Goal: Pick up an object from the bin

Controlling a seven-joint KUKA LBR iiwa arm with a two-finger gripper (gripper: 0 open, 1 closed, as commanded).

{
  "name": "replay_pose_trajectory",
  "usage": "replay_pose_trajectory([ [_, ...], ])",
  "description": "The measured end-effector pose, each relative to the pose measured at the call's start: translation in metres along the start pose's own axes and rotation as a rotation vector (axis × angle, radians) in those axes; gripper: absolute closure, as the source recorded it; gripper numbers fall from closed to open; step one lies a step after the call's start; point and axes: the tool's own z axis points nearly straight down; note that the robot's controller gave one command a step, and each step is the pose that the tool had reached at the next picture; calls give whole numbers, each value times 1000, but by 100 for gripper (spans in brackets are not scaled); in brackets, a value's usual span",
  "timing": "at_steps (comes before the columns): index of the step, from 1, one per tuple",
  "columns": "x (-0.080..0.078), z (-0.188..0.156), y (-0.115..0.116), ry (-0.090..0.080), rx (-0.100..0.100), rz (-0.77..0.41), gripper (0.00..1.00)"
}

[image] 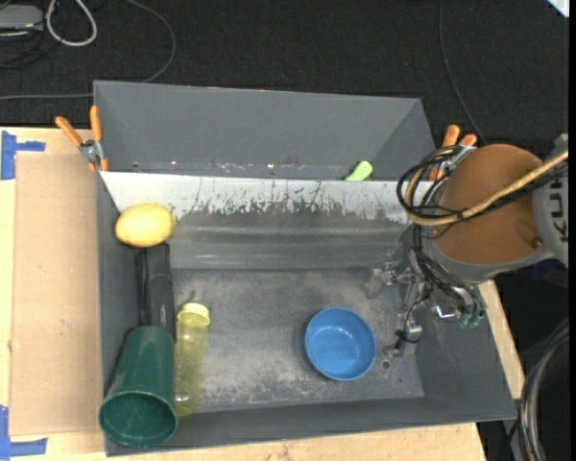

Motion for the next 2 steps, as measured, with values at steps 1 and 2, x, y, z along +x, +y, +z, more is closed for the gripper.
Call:
replay_pose_trajectory([
  [1,-12,46,10,2,-8,-50,0],
  [2,26,89,27,2,-4,-103,0],
])
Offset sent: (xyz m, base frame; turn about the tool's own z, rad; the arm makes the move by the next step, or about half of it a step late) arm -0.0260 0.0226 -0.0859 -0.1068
